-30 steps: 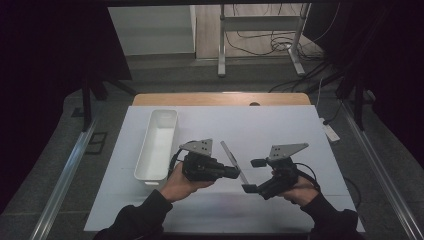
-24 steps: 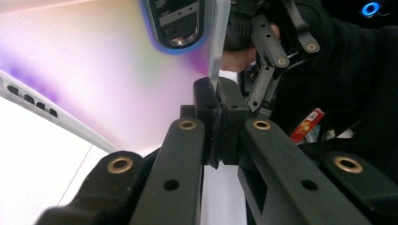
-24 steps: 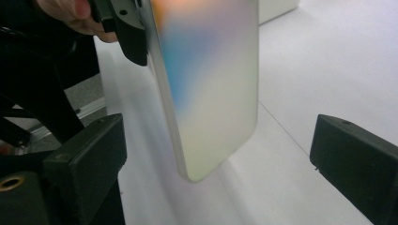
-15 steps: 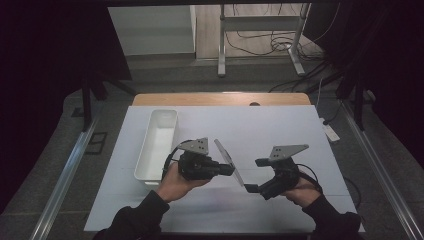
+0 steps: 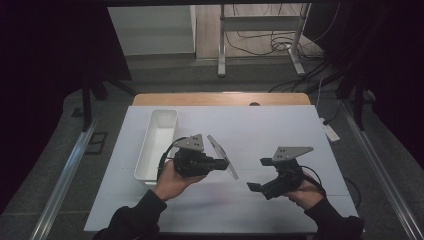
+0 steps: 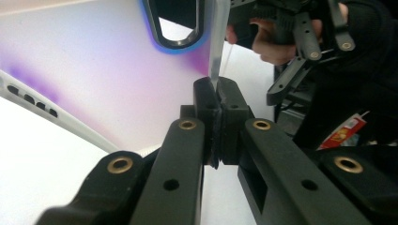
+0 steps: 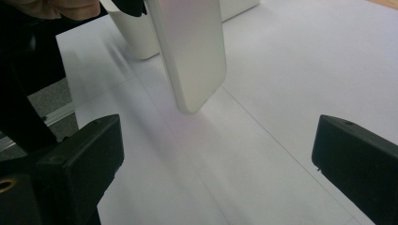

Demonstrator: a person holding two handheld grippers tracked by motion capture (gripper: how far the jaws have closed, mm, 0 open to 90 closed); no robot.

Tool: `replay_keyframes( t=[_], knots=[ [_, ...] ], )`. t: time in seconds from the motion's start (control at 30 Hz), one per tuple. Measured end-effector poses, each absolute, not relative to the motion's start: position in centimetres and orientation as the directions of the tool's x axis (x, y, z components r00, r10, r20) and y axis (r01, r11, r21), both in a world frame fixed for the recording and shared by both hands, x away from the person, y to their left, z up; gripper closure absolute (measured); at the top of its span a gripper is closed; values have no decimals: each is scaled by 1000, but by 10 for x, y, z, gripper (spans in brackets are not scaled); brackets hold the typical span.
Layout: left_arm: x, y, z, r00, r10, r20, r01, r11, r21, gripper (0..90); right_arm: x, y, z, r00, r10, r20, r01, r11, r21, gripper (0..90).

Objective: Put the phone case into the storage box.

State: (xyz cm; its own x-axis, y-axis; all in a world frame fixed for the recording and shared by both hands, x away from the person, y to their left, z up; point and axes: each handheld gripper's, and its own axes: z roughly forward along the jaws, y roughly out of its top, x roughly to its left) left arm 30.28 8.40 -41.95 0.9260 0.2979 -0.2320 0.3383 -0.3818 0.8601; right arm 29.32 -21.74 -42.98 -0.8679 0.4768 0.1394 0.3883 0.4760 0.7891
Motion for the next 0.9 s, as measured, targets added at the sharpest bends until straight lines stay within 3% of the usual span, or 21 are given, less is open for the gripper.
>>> replay_keyframes(
  t=[0.9],
  knots=[
    [309,94,-411,890,417,-183,366,-415,833,881,279,-236,-433,-808,588,20,379,494,782,7]
  ],
)
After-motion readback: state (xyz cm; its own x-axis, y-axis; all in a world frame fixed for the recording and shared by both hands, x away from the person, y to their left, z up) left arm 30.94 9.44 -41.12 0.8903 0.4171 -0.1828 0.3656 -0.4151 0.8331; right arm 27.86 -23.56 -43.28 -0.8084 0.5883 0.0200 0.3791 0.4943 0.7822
